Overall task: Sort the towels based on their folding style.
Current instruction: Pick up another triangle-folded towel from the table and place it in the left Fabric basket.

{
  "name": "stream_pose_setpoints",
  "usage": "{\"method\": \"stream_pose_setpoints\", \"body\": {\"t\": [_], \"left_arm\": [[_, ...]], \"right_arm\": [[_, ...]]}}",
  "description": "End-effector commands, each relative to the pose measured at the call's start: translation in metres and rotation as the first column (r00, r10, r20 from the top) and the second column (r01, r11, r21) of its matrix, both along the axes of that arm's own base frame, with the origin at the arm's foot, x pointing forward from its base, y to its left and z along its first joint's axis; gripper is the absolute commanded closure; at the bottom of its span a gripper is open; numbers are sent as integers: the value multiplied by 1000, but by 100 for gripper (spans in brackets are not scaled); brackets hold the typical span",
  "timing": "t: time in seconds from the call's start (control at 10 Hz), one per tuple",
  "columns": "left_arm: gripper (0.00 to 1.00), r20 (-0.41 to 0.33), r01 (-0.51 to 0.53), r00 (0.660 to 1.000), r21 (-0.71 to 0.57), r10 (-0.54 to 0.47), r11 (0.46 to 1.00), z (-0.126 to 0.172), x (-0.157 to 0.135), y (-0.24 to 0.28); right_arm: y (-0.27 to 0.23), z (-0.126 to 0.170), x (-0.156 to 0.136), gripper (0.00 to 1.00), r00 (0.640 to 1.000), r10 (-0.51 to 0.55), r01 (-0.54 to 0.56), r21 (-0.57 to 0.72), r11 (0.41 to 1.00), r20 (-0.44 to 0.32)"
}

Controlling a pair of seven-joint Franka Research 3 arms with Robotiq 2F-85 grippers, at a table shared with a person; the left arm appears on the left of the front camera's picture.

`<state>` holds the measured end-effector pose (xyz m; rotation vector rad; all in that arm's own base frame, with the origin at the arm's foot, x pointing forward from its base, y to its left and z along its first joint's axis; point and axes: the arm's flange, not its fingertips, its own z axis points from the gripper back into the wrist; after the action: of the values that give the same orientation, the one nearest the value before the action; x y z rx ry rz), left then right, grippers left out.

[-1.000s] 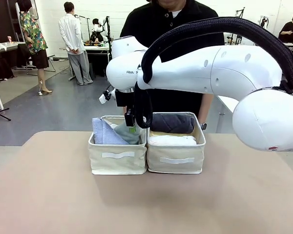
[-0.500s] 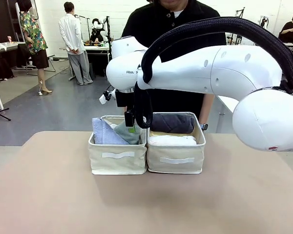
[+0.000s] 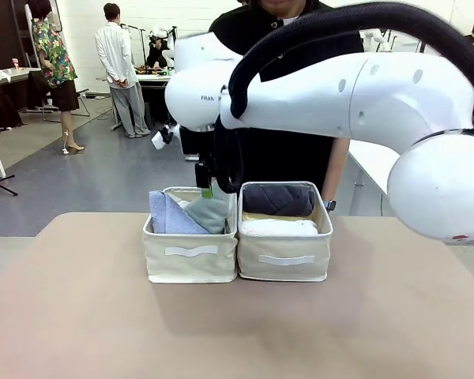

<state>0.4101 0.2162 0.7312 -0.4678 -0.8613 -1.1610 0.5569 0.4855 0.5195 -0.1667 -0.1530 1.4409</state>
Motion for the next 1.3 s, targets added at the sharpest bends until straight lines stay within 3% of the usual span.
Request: {"method": "stream_pose_setpoints", "body": {"t": [0.0,0.4,0.5,0.7,0.9,1.0,1.2], "left_arm": [[0,3,-1,1000,-4,1,1000,0,-2,-1],[0,3,-1,1000,-4,1,1000,0,-2,-1],[0,3,-1,1000,-4,1,1000,0,-2,-1],[0,3,-1,1000,-4,1,1000,0,-2,-1],[0,3,-1,1000,-4,1,1000,0,-2,-1],[0,3,-1,1000,-4,1,1000,0,-2,-1],[0,3,-1,1000,-4,1,1000,0,-2,-1]], "right_arm": [[-1,14,-23,0,994,-10,11,-3,1000,105],[1,24,-37,0,992,-29,28,16,999,121],[-5,35,-47,0,991,-82,82,3,997,104],[-55,74,-100,0,973,-207,209,-3,978,105],[-146,108,-169,0,905,-402,394,82,915,138],[-199,118,-203,0,847,-517,490,196,850,127],[-255,115,-234,0,796,-600,565,264,781,72]]}}
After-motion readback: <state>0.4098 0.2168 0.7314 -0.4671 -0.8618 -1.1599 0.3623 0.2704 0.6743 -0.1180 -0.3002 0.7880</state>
